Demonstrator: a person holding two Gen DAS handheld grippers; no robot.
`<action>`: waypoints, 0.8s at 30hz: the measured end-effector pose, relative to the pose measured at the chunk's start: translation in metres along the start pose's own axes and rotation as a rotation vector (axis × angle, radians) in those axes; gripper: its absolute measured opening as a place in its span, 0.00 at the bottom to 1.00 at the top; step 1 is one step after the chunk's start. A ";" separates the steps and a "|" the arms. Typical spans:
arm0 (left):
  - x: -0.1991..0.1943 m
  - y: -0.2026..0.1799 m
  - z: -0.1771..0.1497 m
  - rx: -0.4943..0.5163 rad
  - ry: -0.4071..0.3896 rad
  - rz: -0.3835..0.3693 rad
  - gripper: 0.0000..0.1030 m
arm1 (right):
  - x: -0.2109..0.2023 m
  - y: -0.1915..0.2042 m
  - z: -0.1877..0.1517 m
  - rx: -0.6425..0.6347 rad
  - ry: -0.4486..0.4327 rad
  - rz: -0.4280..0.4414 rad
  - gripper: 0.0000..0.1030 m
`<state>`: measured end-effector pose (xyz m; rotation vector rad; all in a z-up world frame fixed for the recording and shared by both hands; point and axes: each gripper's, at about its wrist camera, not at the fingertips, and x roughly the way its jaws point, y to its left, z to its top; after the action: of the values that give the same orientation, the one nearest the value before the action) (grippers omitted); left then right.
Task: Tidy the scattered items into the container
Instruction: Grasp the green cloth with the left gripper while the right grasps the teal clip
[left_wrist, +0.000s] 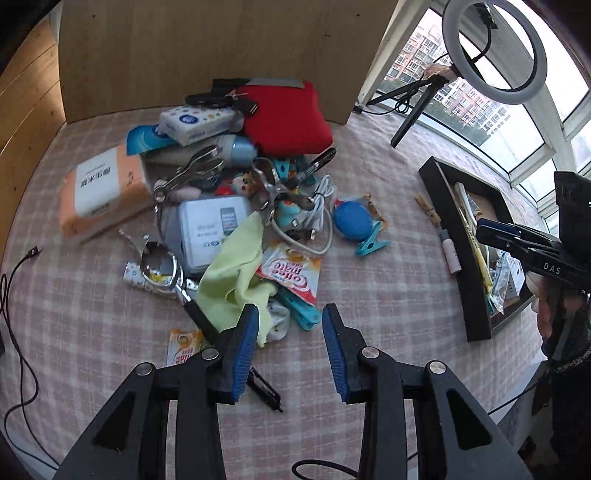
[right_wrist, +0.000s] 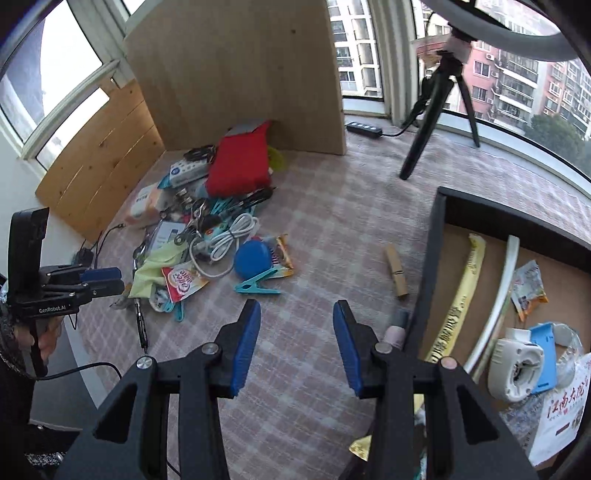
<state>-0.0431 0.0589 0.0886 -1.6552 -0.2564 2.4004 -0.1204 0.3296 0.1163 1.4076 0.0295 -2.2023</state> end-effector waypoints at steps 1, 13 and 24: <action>0.001 0.000 -0.003 0.013 0.006 -0.002 0.32 | 0.009 0.006 0.000 -0.018 0.019 0.012 0.39; 0.021 0.000 0.000 0.087 0.078 0.024 0.32 | 0.077 0.045 0.003 -0.184 0.144 0.027 0.39; 0.028 0.003 0.008 0.101 0.090 0.038 0.32 | 0.106 0.055 0.014 -0.242 0.167 -0.042 0.50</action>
<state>-0.0608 0.0634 0.0653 -1.7320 -0.0885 2.3169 -0.1429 0.2339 0.0462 1.4586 0.3747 -2.0289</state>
